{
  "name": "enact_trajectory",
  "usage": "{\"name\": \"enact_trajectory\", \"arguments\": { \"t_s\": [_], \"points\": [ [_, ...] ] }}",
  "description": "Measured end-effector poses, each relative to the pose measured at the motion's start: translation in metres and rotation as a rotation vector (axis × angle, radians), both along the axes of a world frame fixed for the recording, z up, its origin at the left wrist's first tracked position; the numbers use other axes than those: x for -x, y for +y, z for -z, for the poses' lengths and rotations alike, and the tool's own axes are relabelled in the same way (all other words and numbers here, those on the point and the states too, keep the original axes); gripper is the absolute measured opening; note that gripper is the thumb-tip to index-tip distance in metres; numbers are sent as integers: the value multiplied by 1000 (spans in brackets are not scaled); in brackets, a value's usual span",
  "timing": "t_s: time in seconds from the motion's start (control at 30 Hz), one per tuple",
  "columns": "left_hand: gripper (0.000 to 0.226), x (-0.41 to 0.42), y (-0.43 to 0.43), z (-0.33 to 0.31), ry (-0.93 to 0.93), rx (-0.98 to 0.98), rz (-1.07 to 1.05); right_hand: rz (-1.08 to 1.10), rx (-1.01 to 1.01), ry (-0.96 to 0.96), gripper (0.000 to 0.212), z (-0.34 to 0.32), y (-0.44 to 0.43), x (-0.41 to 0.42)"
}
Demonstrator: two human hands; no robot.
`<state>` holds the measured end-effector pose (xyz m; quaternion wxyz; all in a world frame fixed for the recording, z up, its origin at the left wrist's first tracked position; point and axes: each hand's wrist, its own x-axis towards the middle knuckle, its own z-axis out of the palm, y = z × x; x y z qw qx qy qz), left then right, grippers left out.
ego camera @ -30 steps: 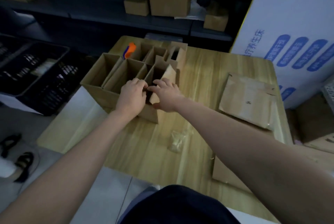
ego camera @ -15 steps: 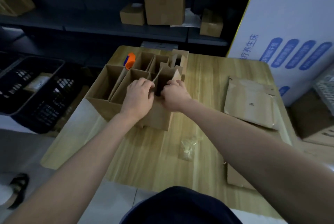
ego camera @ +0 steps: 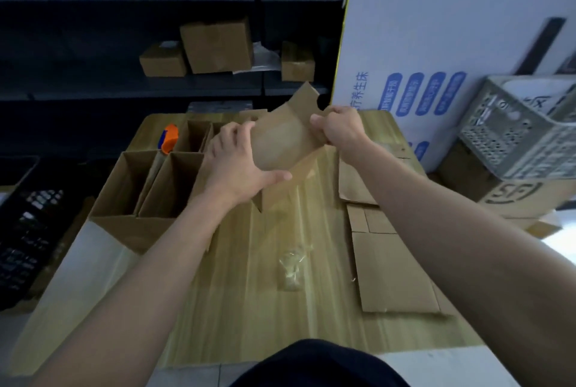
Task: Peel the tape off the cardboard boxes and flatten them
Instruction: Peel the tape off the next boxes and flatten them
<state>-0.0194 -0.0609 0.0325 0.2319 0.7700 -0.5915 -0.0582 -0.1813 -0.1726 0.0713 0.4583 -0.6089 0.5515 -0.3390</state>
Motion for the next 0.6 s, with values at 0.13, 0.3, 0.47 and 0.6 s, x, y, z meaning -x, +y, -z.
{"name": "enact_trajectory", "arguments": {
  "t_s": [0.13,0.3,0.47,0.6],
  "points": [
    [120,27,-15,2,-6,-123,114,128,-157,-47,18,3,-10,41],
    [114,73,-38,5,116,-137,282,203,-65,173,22,25,-8,103],
    [117,127,-57,14,124,-188,477,-132,169,719,110,33,-1,158],
    [118,163,-68,25,154,-204,613,-379,-25,899,132,36,5,198]
  ]
}}
